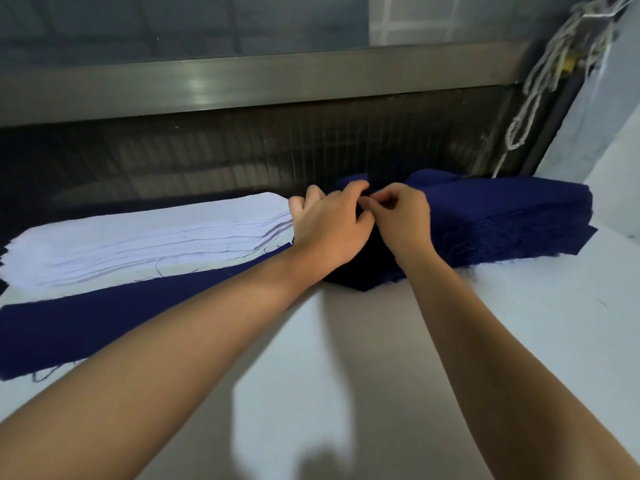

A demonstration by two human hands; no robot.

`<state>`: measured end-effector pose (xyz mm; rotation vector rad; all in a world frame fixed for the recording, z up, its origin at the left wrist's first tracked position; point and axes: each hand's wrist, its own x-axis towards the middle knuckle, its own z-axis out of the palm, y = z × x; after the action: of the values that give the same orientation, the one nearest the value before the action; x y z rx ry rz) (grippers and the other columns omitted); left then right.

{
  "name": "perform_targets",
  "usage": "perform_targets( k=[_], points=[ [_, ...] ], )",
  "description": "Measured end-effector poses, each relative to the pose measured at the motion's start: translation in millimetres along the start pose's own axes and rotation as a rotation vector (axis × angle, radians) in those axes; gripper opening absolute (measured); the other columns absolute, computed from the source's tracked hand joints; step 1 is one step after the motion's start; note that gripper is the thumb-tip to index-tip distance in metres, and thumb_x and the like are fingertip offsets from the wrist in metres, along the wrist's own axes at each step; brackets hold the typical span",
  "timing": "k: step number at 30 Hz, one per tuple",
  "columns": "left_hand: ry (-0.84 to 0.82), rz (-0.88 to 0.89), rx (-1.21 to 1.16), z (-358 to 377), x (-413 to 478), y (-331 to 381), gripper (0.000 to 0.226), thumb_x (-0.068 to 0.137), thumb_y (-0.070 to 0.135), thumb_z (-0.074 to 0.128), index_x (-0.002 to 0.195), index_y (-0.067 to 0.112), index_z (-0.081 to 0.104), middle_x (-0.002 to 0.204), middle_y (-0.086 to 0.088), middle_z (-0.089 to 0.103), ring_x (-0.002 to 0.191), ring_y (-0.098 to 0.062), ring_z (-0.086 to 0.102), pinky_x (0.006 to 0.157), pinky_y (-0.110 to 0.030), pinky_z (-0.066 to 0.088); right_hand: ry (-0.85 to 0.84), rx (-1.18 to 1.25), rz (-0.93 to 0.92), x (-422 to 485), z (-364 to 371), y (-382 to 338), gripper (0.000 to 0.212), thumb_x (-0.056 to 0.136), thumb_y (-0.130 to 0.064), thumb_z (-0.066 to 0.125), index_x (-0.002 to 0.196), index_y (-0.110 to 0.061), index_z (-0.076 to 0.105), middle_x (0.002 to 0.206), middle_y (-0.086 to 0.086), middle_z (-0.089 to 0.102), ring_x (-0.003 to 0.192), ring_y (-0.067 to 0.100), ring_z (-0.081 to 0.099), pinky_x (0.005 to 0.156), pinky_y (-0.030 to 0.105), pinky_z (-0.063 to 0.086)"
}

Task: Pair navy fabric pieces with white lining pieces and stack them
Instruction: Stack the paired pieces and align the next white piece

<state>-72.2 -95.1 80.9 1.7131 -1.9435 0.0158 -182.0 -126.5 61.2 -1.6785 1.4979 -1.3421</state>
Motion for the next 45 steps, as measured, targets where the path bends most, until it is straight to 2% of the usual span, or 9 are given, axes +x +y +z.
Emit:
perform_targets(
  k=[5, 11, 18, 22, 26, 30, 33, 40, 45],
  points=[
    [0.142, 0.073, 0.045, -1.8, -1.1, -12.6, 0.055, 0.099, 0.023, 0.037, 0.148, 0.043, 0.023, 0.103, 0.010, 0.062, 0.098, -0.020, 0.041, 0.078, -0.031, 0.015, 0.122, -0.236, -0.247, -5.0, -0.2, -11.8, 0.006, 0.085, -0.025, 0.066, 0.086, -0.021, 0.062, 0.091, -0.009, 0.048, 0.080, 0.007, 0.050, 0.062, 0.012, 0.033],
    [0.186, 0.229, 0.226, -5.7, 13.1, -11.5, 0.029, 0.099, 0.020, 0.040, 0.123, 0.028, 0.055, 0.092, 0.003, 0.066, 0.090, -0.021, 0.046, 0.069, -0.028, 0.010, 0.140, -0.362, -0.311, -9.1, -6.7, -18.3, 0.014, 0.089, -0.022, 0.060, 0.102, -0.016, 0.063, 0.097, -0.005, 0.038, 0.087, 0.013, 0.047, 0.066, 0.025, 0.041],
    [0.281, 0.121, -0.093, -16.9, 6.5, -14.6, 0.024, 0.093, 0.018, 0.050, 0.100, 0.021, 0.072, 0.084, -0.001, 0.072, 0.086, -0.023, 0.058, 0.086, -0.024, 0.024, 0.165, 0.044, -0.165, -62.7, 2.5, 9.5, 0.030, 0.095, -0.017, 0.050, 0.125, -0.020, 0.051, 0.068, -0.013, 0.051, 0.058, 0.006, 0.049, 0.060, 0.031, 0.046],
    [0.323, -0.028, -0.456, -29.7, -17.7, -28.6, 0.028, 0.081, 0.025, 0.051, 0.077, 0.012, 0.075, 0.070, 0.002, 0.070, 0.073, -0.016, 0.065, 0.079, -0.030, 0.051, 0.160, 0.408, -0.105, -67.0, -0.6, 9.0, 0.039, 0.098, -0.015, 0.043, 0.131, -0.035, 0.038, 0.081, -0.004, 0.063, 0.058, 0.011, 0.058, 0.056, 0.024, 0.048],
    [0.428, -0.247, -0.678, -36.5, -46.3, -51.2, 0.026, 0.090, 0.035, 0.062, 0.068, 0.022, 0.069, 0.064, 0.007, 0.068, 0.067, -0.011, 0.066, 0.070, -0.021, 0.048, 0.100, 0.674, 0.095, -60.9, -4.6, 2.5, 0.036, 0.100, -0.024, 0.040, 0.129, -0.043, 0.035, 0.098, 0.000, 0.063, 0.065, 0.019, 0.068, 0.044, 0.024, 0.047],
    [0.498, -0.435, -0.776, -50.2, -77.5, -82.8, 0.017, 0.083, 0.018, 0.073, 0.073, 0.031, 0.069, 0.066, 0.020, 0.069, 0.067, -0.001, 0.064, 0.069, -0.014, 0.048, 0.096, 0.730, 0.307, -57.6, -8.0, 3.7, 0.039, 0.096, -0.015, 0.047, 0.130, -0.033, 0.037, 0.103, 0.002, 0.057, 0.066, 0.020, 0.070, 0.043, 0.022, 0.048],
    [0.521, -0.530, -0.822, -65.8, -107.4, -110.4, 0.020, 0.081, 0.007, 0.073, 0.080, 0.028, 0.071, 0.072, 0.012, 0.069, 0.061, 0.003, 0.063, 0.067, -0.015, 0.052, 0.099, 0.698, 0.354, -58.6, -3.9, 3.9, 0.032, 0.094, -0.009, 0.049, 0.121, -0.027, 0.047, 0.106, 0.006, 0.058, 0.062, 0.016, 0.069, 0.042, 0.021, 0.047],
    [0.509, -0.580, -0.819, -97.6, -163.9, -153.6, 0.022, 0.085, -0.007, 0.064, 0.100, 0.009, 0.068, 0.063, 0.018, 0.069, 0.061, 0.002, 0.065, 0.066, -0.009, 0.051, 0.145, 0.572, 0.354, -66.3, -1.9, 0.8, 0.025, 0.091, -0.003, 0.051, 0.104, -0.023, 0.058, 0.100, 0.006, 0.062, 0.051, 0.006, 0.064, 0.041, 0.019, 0.046],
    [0.439, -0.621, -0.741, -104.7, -201.9, -180.9, 0.026, 0.086, -0.007, 0.062, 0.100, 0.013, 0.069, 0.065, 0.016, 0.070, 0.063, 0.001, 0.065, 0.068, -0.010, 0.053, 0.095, 0.531, 0.350, -82.4, -6.1, 2.8, 0.026, 0.088, -0.003, 0.057, 0.095, -0.028, 0.061, 0.096, 0.005, 0.062, 0.051, 0.009, 0.063, 0.040, 0.020, 0.045]
  ],
)
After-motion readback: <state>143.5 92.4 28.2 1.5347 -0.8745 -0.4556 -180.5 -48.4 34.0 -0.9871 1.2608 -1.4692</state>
